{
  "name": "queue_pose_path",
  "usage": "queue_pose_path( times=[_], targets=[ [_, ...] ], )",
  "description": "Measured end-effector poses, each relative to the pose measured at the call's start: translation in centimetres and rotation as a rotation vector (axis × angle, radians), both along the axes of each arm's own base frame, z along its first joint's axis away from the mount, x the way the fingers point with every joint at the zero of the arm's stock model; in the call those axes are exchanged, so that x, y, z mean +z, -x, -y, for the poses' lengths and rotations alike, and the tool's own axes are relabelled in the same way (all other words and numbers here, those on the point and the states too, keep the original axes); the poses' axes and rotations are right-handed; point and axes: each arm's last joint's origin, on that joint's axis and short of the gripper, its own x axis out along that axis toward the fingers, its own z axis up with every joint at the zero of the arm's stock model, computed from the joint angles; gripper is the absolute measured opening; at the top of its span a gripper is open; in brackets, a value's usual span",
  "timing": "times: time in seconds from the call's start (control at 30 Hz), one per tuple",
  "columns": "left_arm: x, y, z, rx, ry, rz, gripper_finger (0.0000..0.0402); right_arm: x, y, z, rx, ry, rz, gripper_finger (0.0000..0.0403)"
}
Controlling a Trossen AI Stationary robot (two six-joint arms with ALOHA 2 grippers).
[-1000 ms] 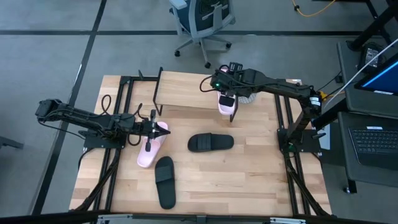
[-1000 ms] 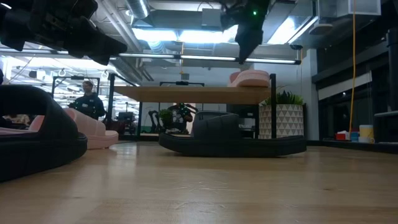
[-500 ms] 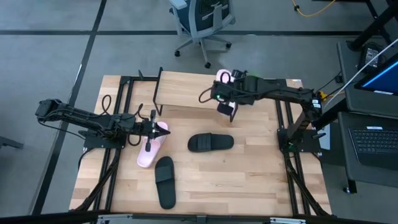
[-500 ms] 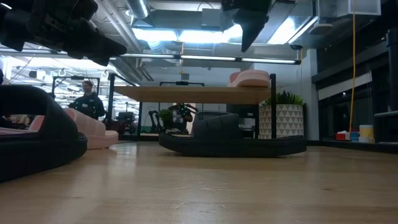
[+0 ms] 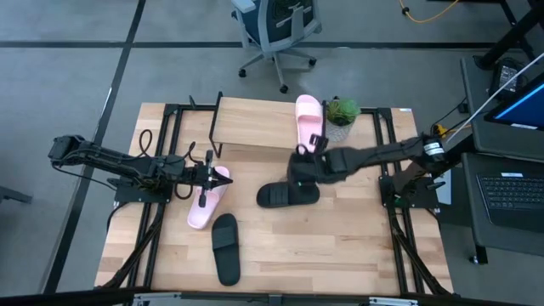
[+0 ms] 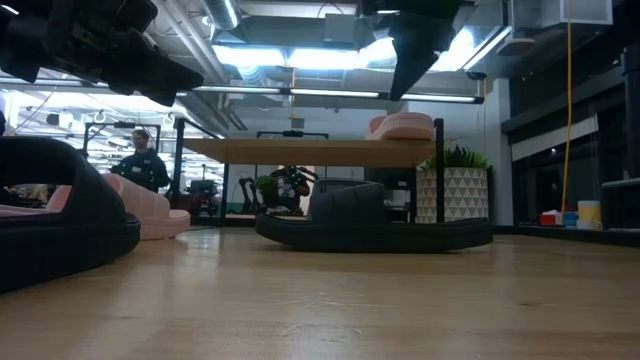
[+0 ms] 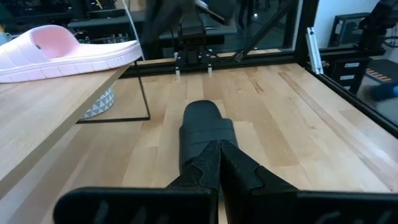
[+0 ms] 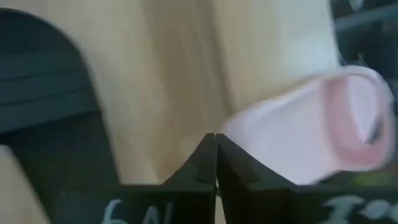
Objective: Pick and place slides into the shelf
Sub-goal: Put the pink slides on the shelf
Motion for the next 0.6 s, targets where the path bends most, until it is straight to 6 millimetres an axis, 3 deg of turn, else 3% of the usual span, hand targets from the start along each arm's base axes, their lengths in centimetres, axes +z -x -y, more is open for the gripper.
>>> queue_pose_path(
  times=[0.27,0.6],
  targets=[
    [0.3,0.1,0.9,-0.059,0.004,0.027,0.0,-2.2,3.6,-2.8,0.103,-0.047,0.204,0.0012],
    [0.3,0.1,1.1,-0.053,0.025,0.032,0.0,-6.1,8.1,-3.8,0.387,-0.177,0.489,0.0016]
  ],
)
